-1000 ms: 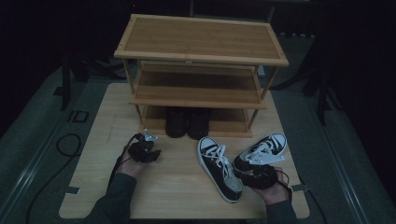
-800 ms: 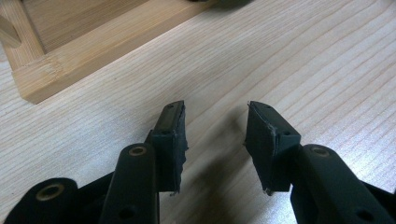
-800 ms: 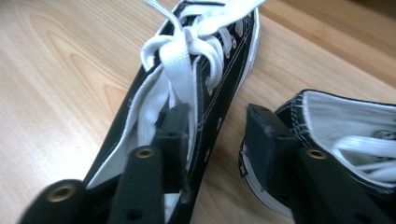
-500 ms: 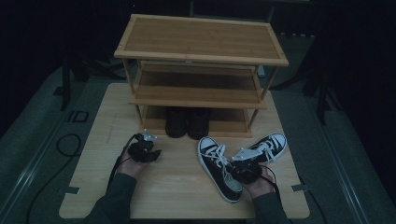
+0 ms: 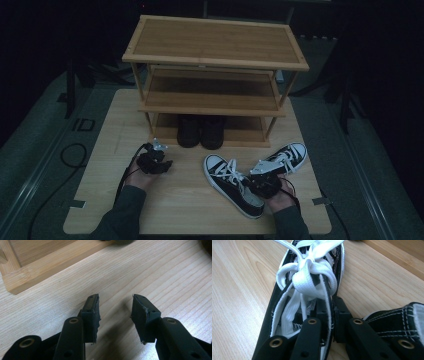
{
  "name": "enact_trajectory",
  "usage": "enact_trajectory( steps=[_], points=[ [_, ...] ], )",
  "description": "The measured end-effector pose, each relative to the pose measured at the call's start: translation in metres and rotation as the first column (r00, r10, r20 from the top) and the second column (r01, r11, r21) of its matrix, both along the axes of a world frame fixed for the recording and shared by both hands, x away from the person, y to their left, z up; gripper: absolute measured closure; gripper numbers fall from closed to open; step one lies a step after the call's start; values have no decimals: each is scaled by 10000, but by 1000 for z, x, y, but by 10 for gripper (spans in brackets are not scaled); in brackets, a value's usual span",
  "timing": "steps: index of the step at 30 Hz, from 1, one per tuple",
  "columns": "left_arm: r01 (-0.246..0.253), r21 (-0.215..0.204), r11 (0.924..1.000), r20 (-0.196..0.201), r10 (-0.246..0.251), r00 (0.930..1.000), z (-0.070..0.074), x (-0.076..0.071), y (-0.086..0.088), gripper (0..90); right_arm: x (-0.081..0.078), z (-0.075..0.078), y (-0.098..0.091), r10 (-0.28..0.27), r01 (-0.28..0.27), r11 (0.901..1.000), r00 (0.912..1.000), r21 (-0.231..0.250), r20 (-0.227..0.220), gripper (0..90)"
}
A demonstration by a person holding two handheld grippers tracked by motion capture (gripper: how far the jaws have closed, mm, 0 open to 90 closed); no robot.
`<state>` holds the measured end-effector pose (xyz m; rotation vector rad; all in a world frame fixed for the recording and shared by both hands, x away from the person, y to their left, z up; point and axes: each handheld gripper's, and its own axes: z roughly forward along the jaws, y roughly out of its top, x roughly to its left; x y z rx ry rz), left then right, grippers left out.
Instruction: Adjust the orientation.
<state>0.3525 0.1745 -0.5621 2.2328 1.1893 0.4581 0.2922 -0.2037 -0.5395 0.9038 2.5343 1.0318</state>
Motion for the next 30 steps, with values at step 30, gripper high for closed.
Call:
enact_trajectory(
  steps=[30],
  points=[
    [-8,-112,9999,-75,7,10000,0,1,1,569,-4,51,-33,-91,82,9998,9987,180,504,658]
  ],
)
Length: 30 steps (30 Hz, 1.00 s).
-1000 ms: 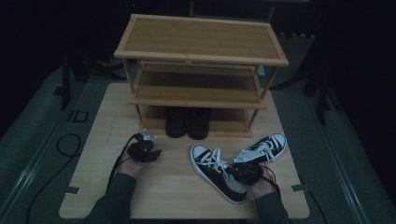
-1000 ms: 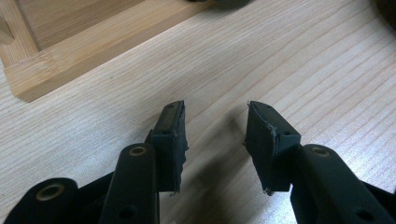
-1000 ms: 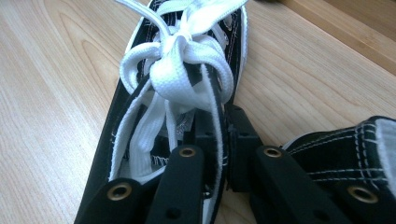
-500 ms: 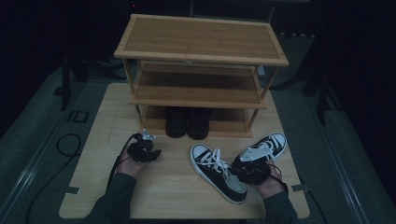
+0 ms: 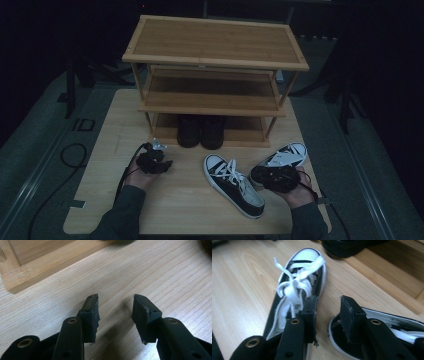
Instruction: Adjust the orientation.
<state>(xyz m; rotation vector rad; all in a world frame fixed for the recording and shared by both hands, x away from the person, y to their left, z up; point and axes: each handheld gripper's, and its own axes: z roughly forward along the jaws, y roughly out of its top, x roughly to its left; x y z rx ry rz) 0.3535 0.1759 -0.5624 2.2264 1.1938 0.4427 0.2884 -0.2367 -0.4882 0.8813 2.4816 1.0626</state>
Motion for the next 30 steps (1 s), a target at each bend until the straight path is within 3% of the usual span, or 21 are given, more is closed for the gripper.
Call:
enact_trajectory(
  steps=[12,18,22,26,30],
  points=[
    [-10,-28,10000,20,10,10000,0,0,0,570,18,-1,4,-408,408,9987,9992,-316,2,673],
    [-7,-44,10000,32,7,10000,0,0,0,569,29,-1,9,-785,780,9959,9968,-448,-115,823],
    [-17,-52,10000,44,17,10000,-1,-1,0,569,35,-3,12,-1042,1035,9934,9945,-485,-125,856],
    [4,-52,10000,53,-4,10000,-1,-1,-1,568,42,-6,17,-1257,1235,9900,9916,-689,-290,871],
    [22,-69,10000,61,-21,10000,-1,-1,0,567,48,-13,23,-1464,1398,9823,9882,-1245,-453,870]
  ],
)
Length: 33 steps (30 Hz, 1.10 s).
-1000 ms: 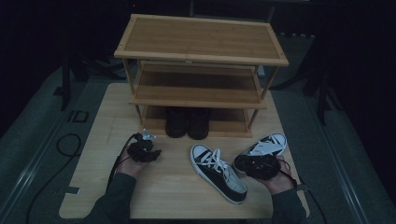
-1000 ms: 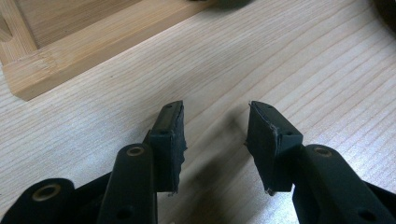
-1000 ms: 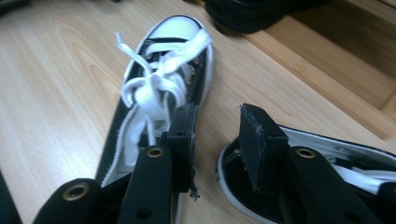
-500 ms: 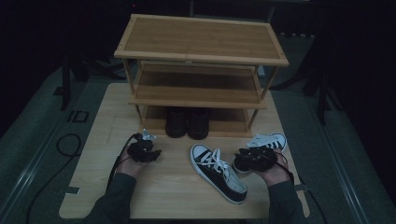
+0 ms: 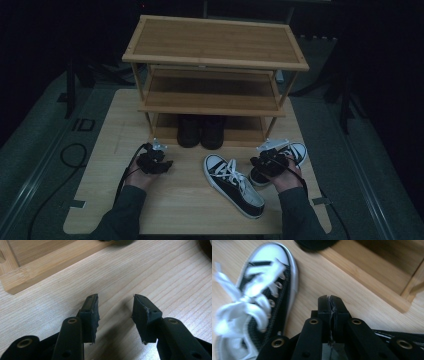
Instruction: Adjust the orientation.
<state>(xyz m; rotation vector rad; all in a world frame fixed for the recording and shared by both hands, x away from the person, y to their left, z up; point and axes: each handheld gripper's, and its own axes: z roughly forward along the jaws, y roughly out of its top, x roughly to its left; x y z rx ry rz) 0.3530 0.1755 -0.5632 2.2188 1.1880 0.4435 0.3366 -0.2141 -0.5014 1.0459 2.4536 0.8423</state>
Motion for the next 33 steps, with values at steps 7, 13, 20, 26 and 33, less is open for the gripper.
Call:
enact_trajectory(
  steps=[7,13,20,26,33],
  points=[
    [-4,-14,10000,9,4,10000,0,0,0,567,3,-3,3,-120,110,9993,9995,-349,-290,877],
    [20,-21,10000,20,-20,10000,0,0,0,566,0,-3,-1,-416,398,9952,9990,-894,-187,890],
    [1,-44,10000,34,-1,10000,-1,0,0,563,-10,-2,-9,-301,266,9960,9987,-853,-403,888],
    [19,-49,10000,35,-19,10000,-1,0,0,563,-19,-1,-14,-226,180,9947,9988,-1012,-442,885],
    [20,-55,10000,43,-20,10000,-1,-1,1,563,-30,-2,-30,-310,278,9975,9983,-651,-502,883]
  ],
)
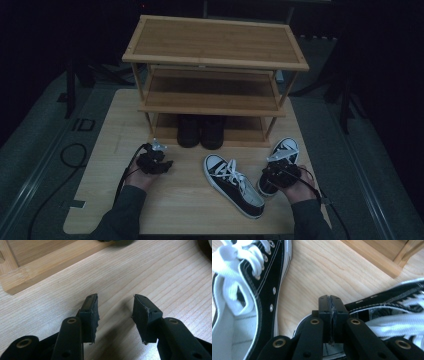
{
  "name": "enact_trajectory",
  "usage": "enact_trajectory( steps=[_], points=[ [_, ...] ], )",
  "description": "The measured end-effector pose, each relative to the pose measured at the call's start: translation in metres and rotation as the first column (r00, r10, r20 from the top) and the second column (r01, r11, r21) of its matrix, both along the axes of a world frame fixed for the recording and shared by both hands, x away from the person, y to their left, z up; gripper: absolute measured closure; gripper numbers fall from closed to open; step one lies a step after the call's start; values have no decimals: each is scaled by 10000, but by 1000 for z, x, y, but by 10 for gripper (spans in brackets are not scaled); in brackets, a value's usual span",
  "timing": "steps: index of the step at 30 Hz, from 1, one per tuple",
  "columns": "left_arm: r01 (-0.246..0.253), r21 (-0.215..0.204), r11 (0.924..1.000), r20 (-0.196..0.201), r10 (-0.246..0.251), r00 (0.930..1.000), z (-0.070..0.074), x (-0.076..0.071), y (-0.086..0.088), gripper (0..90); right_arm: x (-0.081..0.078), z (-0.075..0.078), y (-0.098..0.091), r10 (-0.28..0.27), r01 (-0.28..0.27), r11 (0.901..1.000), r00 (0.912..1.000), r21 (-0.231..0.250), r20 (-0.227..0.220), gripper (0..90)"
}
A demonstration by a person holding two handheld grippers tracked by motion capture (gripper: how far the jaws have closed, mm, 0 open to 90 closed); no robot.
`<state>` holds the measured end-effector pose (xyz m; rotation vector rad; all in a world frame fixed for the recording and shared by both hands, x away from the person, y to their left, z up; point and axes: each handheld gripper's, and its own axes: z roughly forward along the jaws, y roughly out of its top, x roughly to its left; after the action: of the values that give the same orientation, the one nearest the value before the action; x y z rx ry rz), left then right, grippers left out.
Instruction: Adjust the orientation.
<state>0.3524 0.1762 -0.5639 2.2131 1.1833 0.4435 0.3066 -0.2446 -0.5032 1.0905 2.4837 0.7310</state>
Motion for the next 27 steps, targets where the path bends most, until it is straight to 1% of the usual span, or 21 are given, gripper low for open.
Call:
enact_trajectory(
  steps=[2,4,7,9,11,14,17,19,21,24,27],
  points=[
    [-16,-6,10000,9,16,10000,0,0,0,562,-2,1,-4,14,-14,10000,10000,-37,-75,884],
    [-20,-4,10000,10,20,10000,0,0,0,563,-4,3,-6,162,-164,9998,9995,-93,-254,887],
    [-7,-4,10000,14,7,10000,0,0,0,562,-7,4,-10,238,-243,9996,9991,-154,-345,883],
    [2,-10,10000,20,-2,10000,0,0,0,563,-8,7,-14,171,-170,9998,9994,40,-292,832],
    [-7,-13,10000,22,7,10000,0,0,0,563,-9,10,-18,-55,58,9999,9998,137,-175,774],
    [-3,-15,10000,24,3,10000,0,0,0,563,-10,14,-27,-456,458,9987,9989,223,-91,728],
    [-12,-17,10000,28,12,10000,0,0,0,563,-12,18,-35,-791,792,9964,9969,299,-50,705],
    [-9,-25,10000,34,9,10000,0,0,0,562,-11,19,-39,-1015,1016,9945,9948,244,-66,692],
    [-12,-40,10000,47,12,10000,-1,0,0,561,-10,18,-42,-1295,1296,9915,9915,73,-135,663],
    [-10,-44,10000,53,10,10000,-1,0,0,560,-6,15,-43,-1784,1784,9839,9837,9,-238,606],
    [-7,-43,10000,54,8,10000,-1,0,0,561,-1,12,-41,-2297,2295,9732,9729,-99,-278,537]
  ],
)
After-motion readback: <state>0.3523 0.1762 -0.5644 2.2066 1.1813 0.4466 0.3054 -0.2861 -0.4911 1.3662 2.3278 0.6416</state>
